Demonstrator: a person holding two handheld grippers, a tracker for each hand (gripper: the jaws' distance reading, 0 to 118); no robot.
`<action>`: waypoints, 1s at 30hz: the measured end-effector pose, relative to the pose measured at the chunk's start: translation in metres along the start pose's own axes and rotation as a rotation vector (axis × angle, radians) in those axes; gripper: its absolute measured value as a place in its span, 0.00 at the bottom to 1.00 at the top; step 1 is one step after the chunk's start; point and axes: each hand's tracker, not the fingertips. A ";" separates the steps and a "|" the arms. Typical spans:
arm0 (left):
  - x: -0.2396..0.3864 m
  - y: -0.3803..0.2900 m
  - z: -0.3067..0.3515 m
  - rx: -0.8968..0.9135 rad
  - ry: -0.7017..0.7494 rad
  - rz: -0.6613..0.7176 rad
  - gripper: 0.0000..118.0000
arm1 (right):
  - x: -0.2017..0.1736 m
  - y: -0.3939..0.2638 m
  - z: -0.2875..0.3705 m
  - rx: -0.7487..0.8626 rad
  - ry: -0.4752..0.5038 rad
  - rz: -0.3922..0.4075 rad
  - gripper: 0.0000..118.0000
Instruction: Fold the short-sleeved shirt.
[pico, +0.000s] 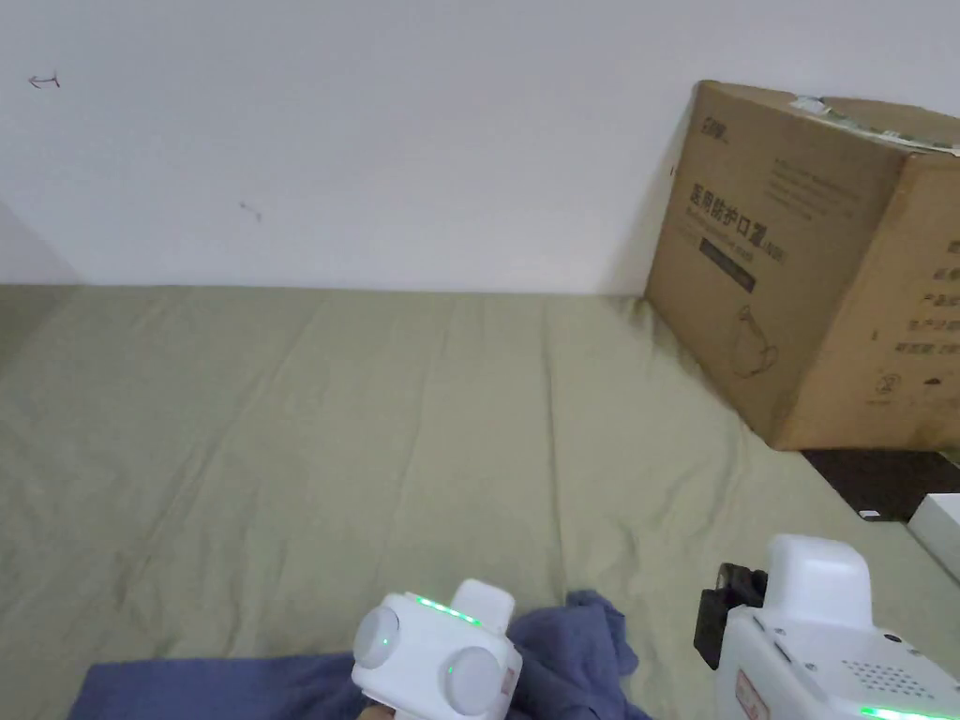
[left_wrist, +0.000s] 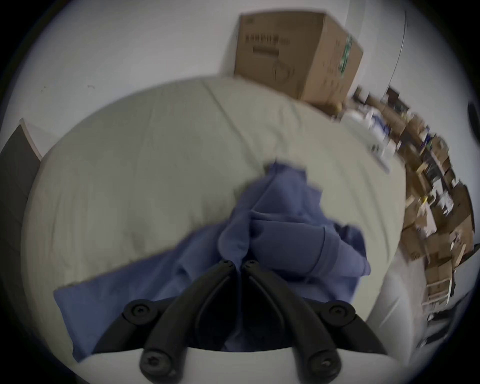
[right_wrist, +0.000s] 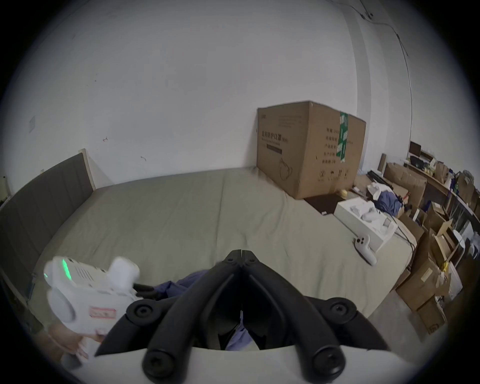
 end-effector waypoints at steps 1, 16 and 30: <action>-0.003 -0.004 -0.005 -0.007 0.015 0.014 0.00 | 0.002 -0.002 -0.002 -0.008 -0.003 -0.006 0.00; -0.097 -0.033 0.126 0.252 0.020 0.246 0.32 | -0.031 -0.003 -0.004 -0.031 0.080 0.021 0.00; -0.254 -0.083 0.132 0.166 0.193 0.608 0.11 | -0.086 -0.021 -0.026 -0.104 0.180 0.131 0.00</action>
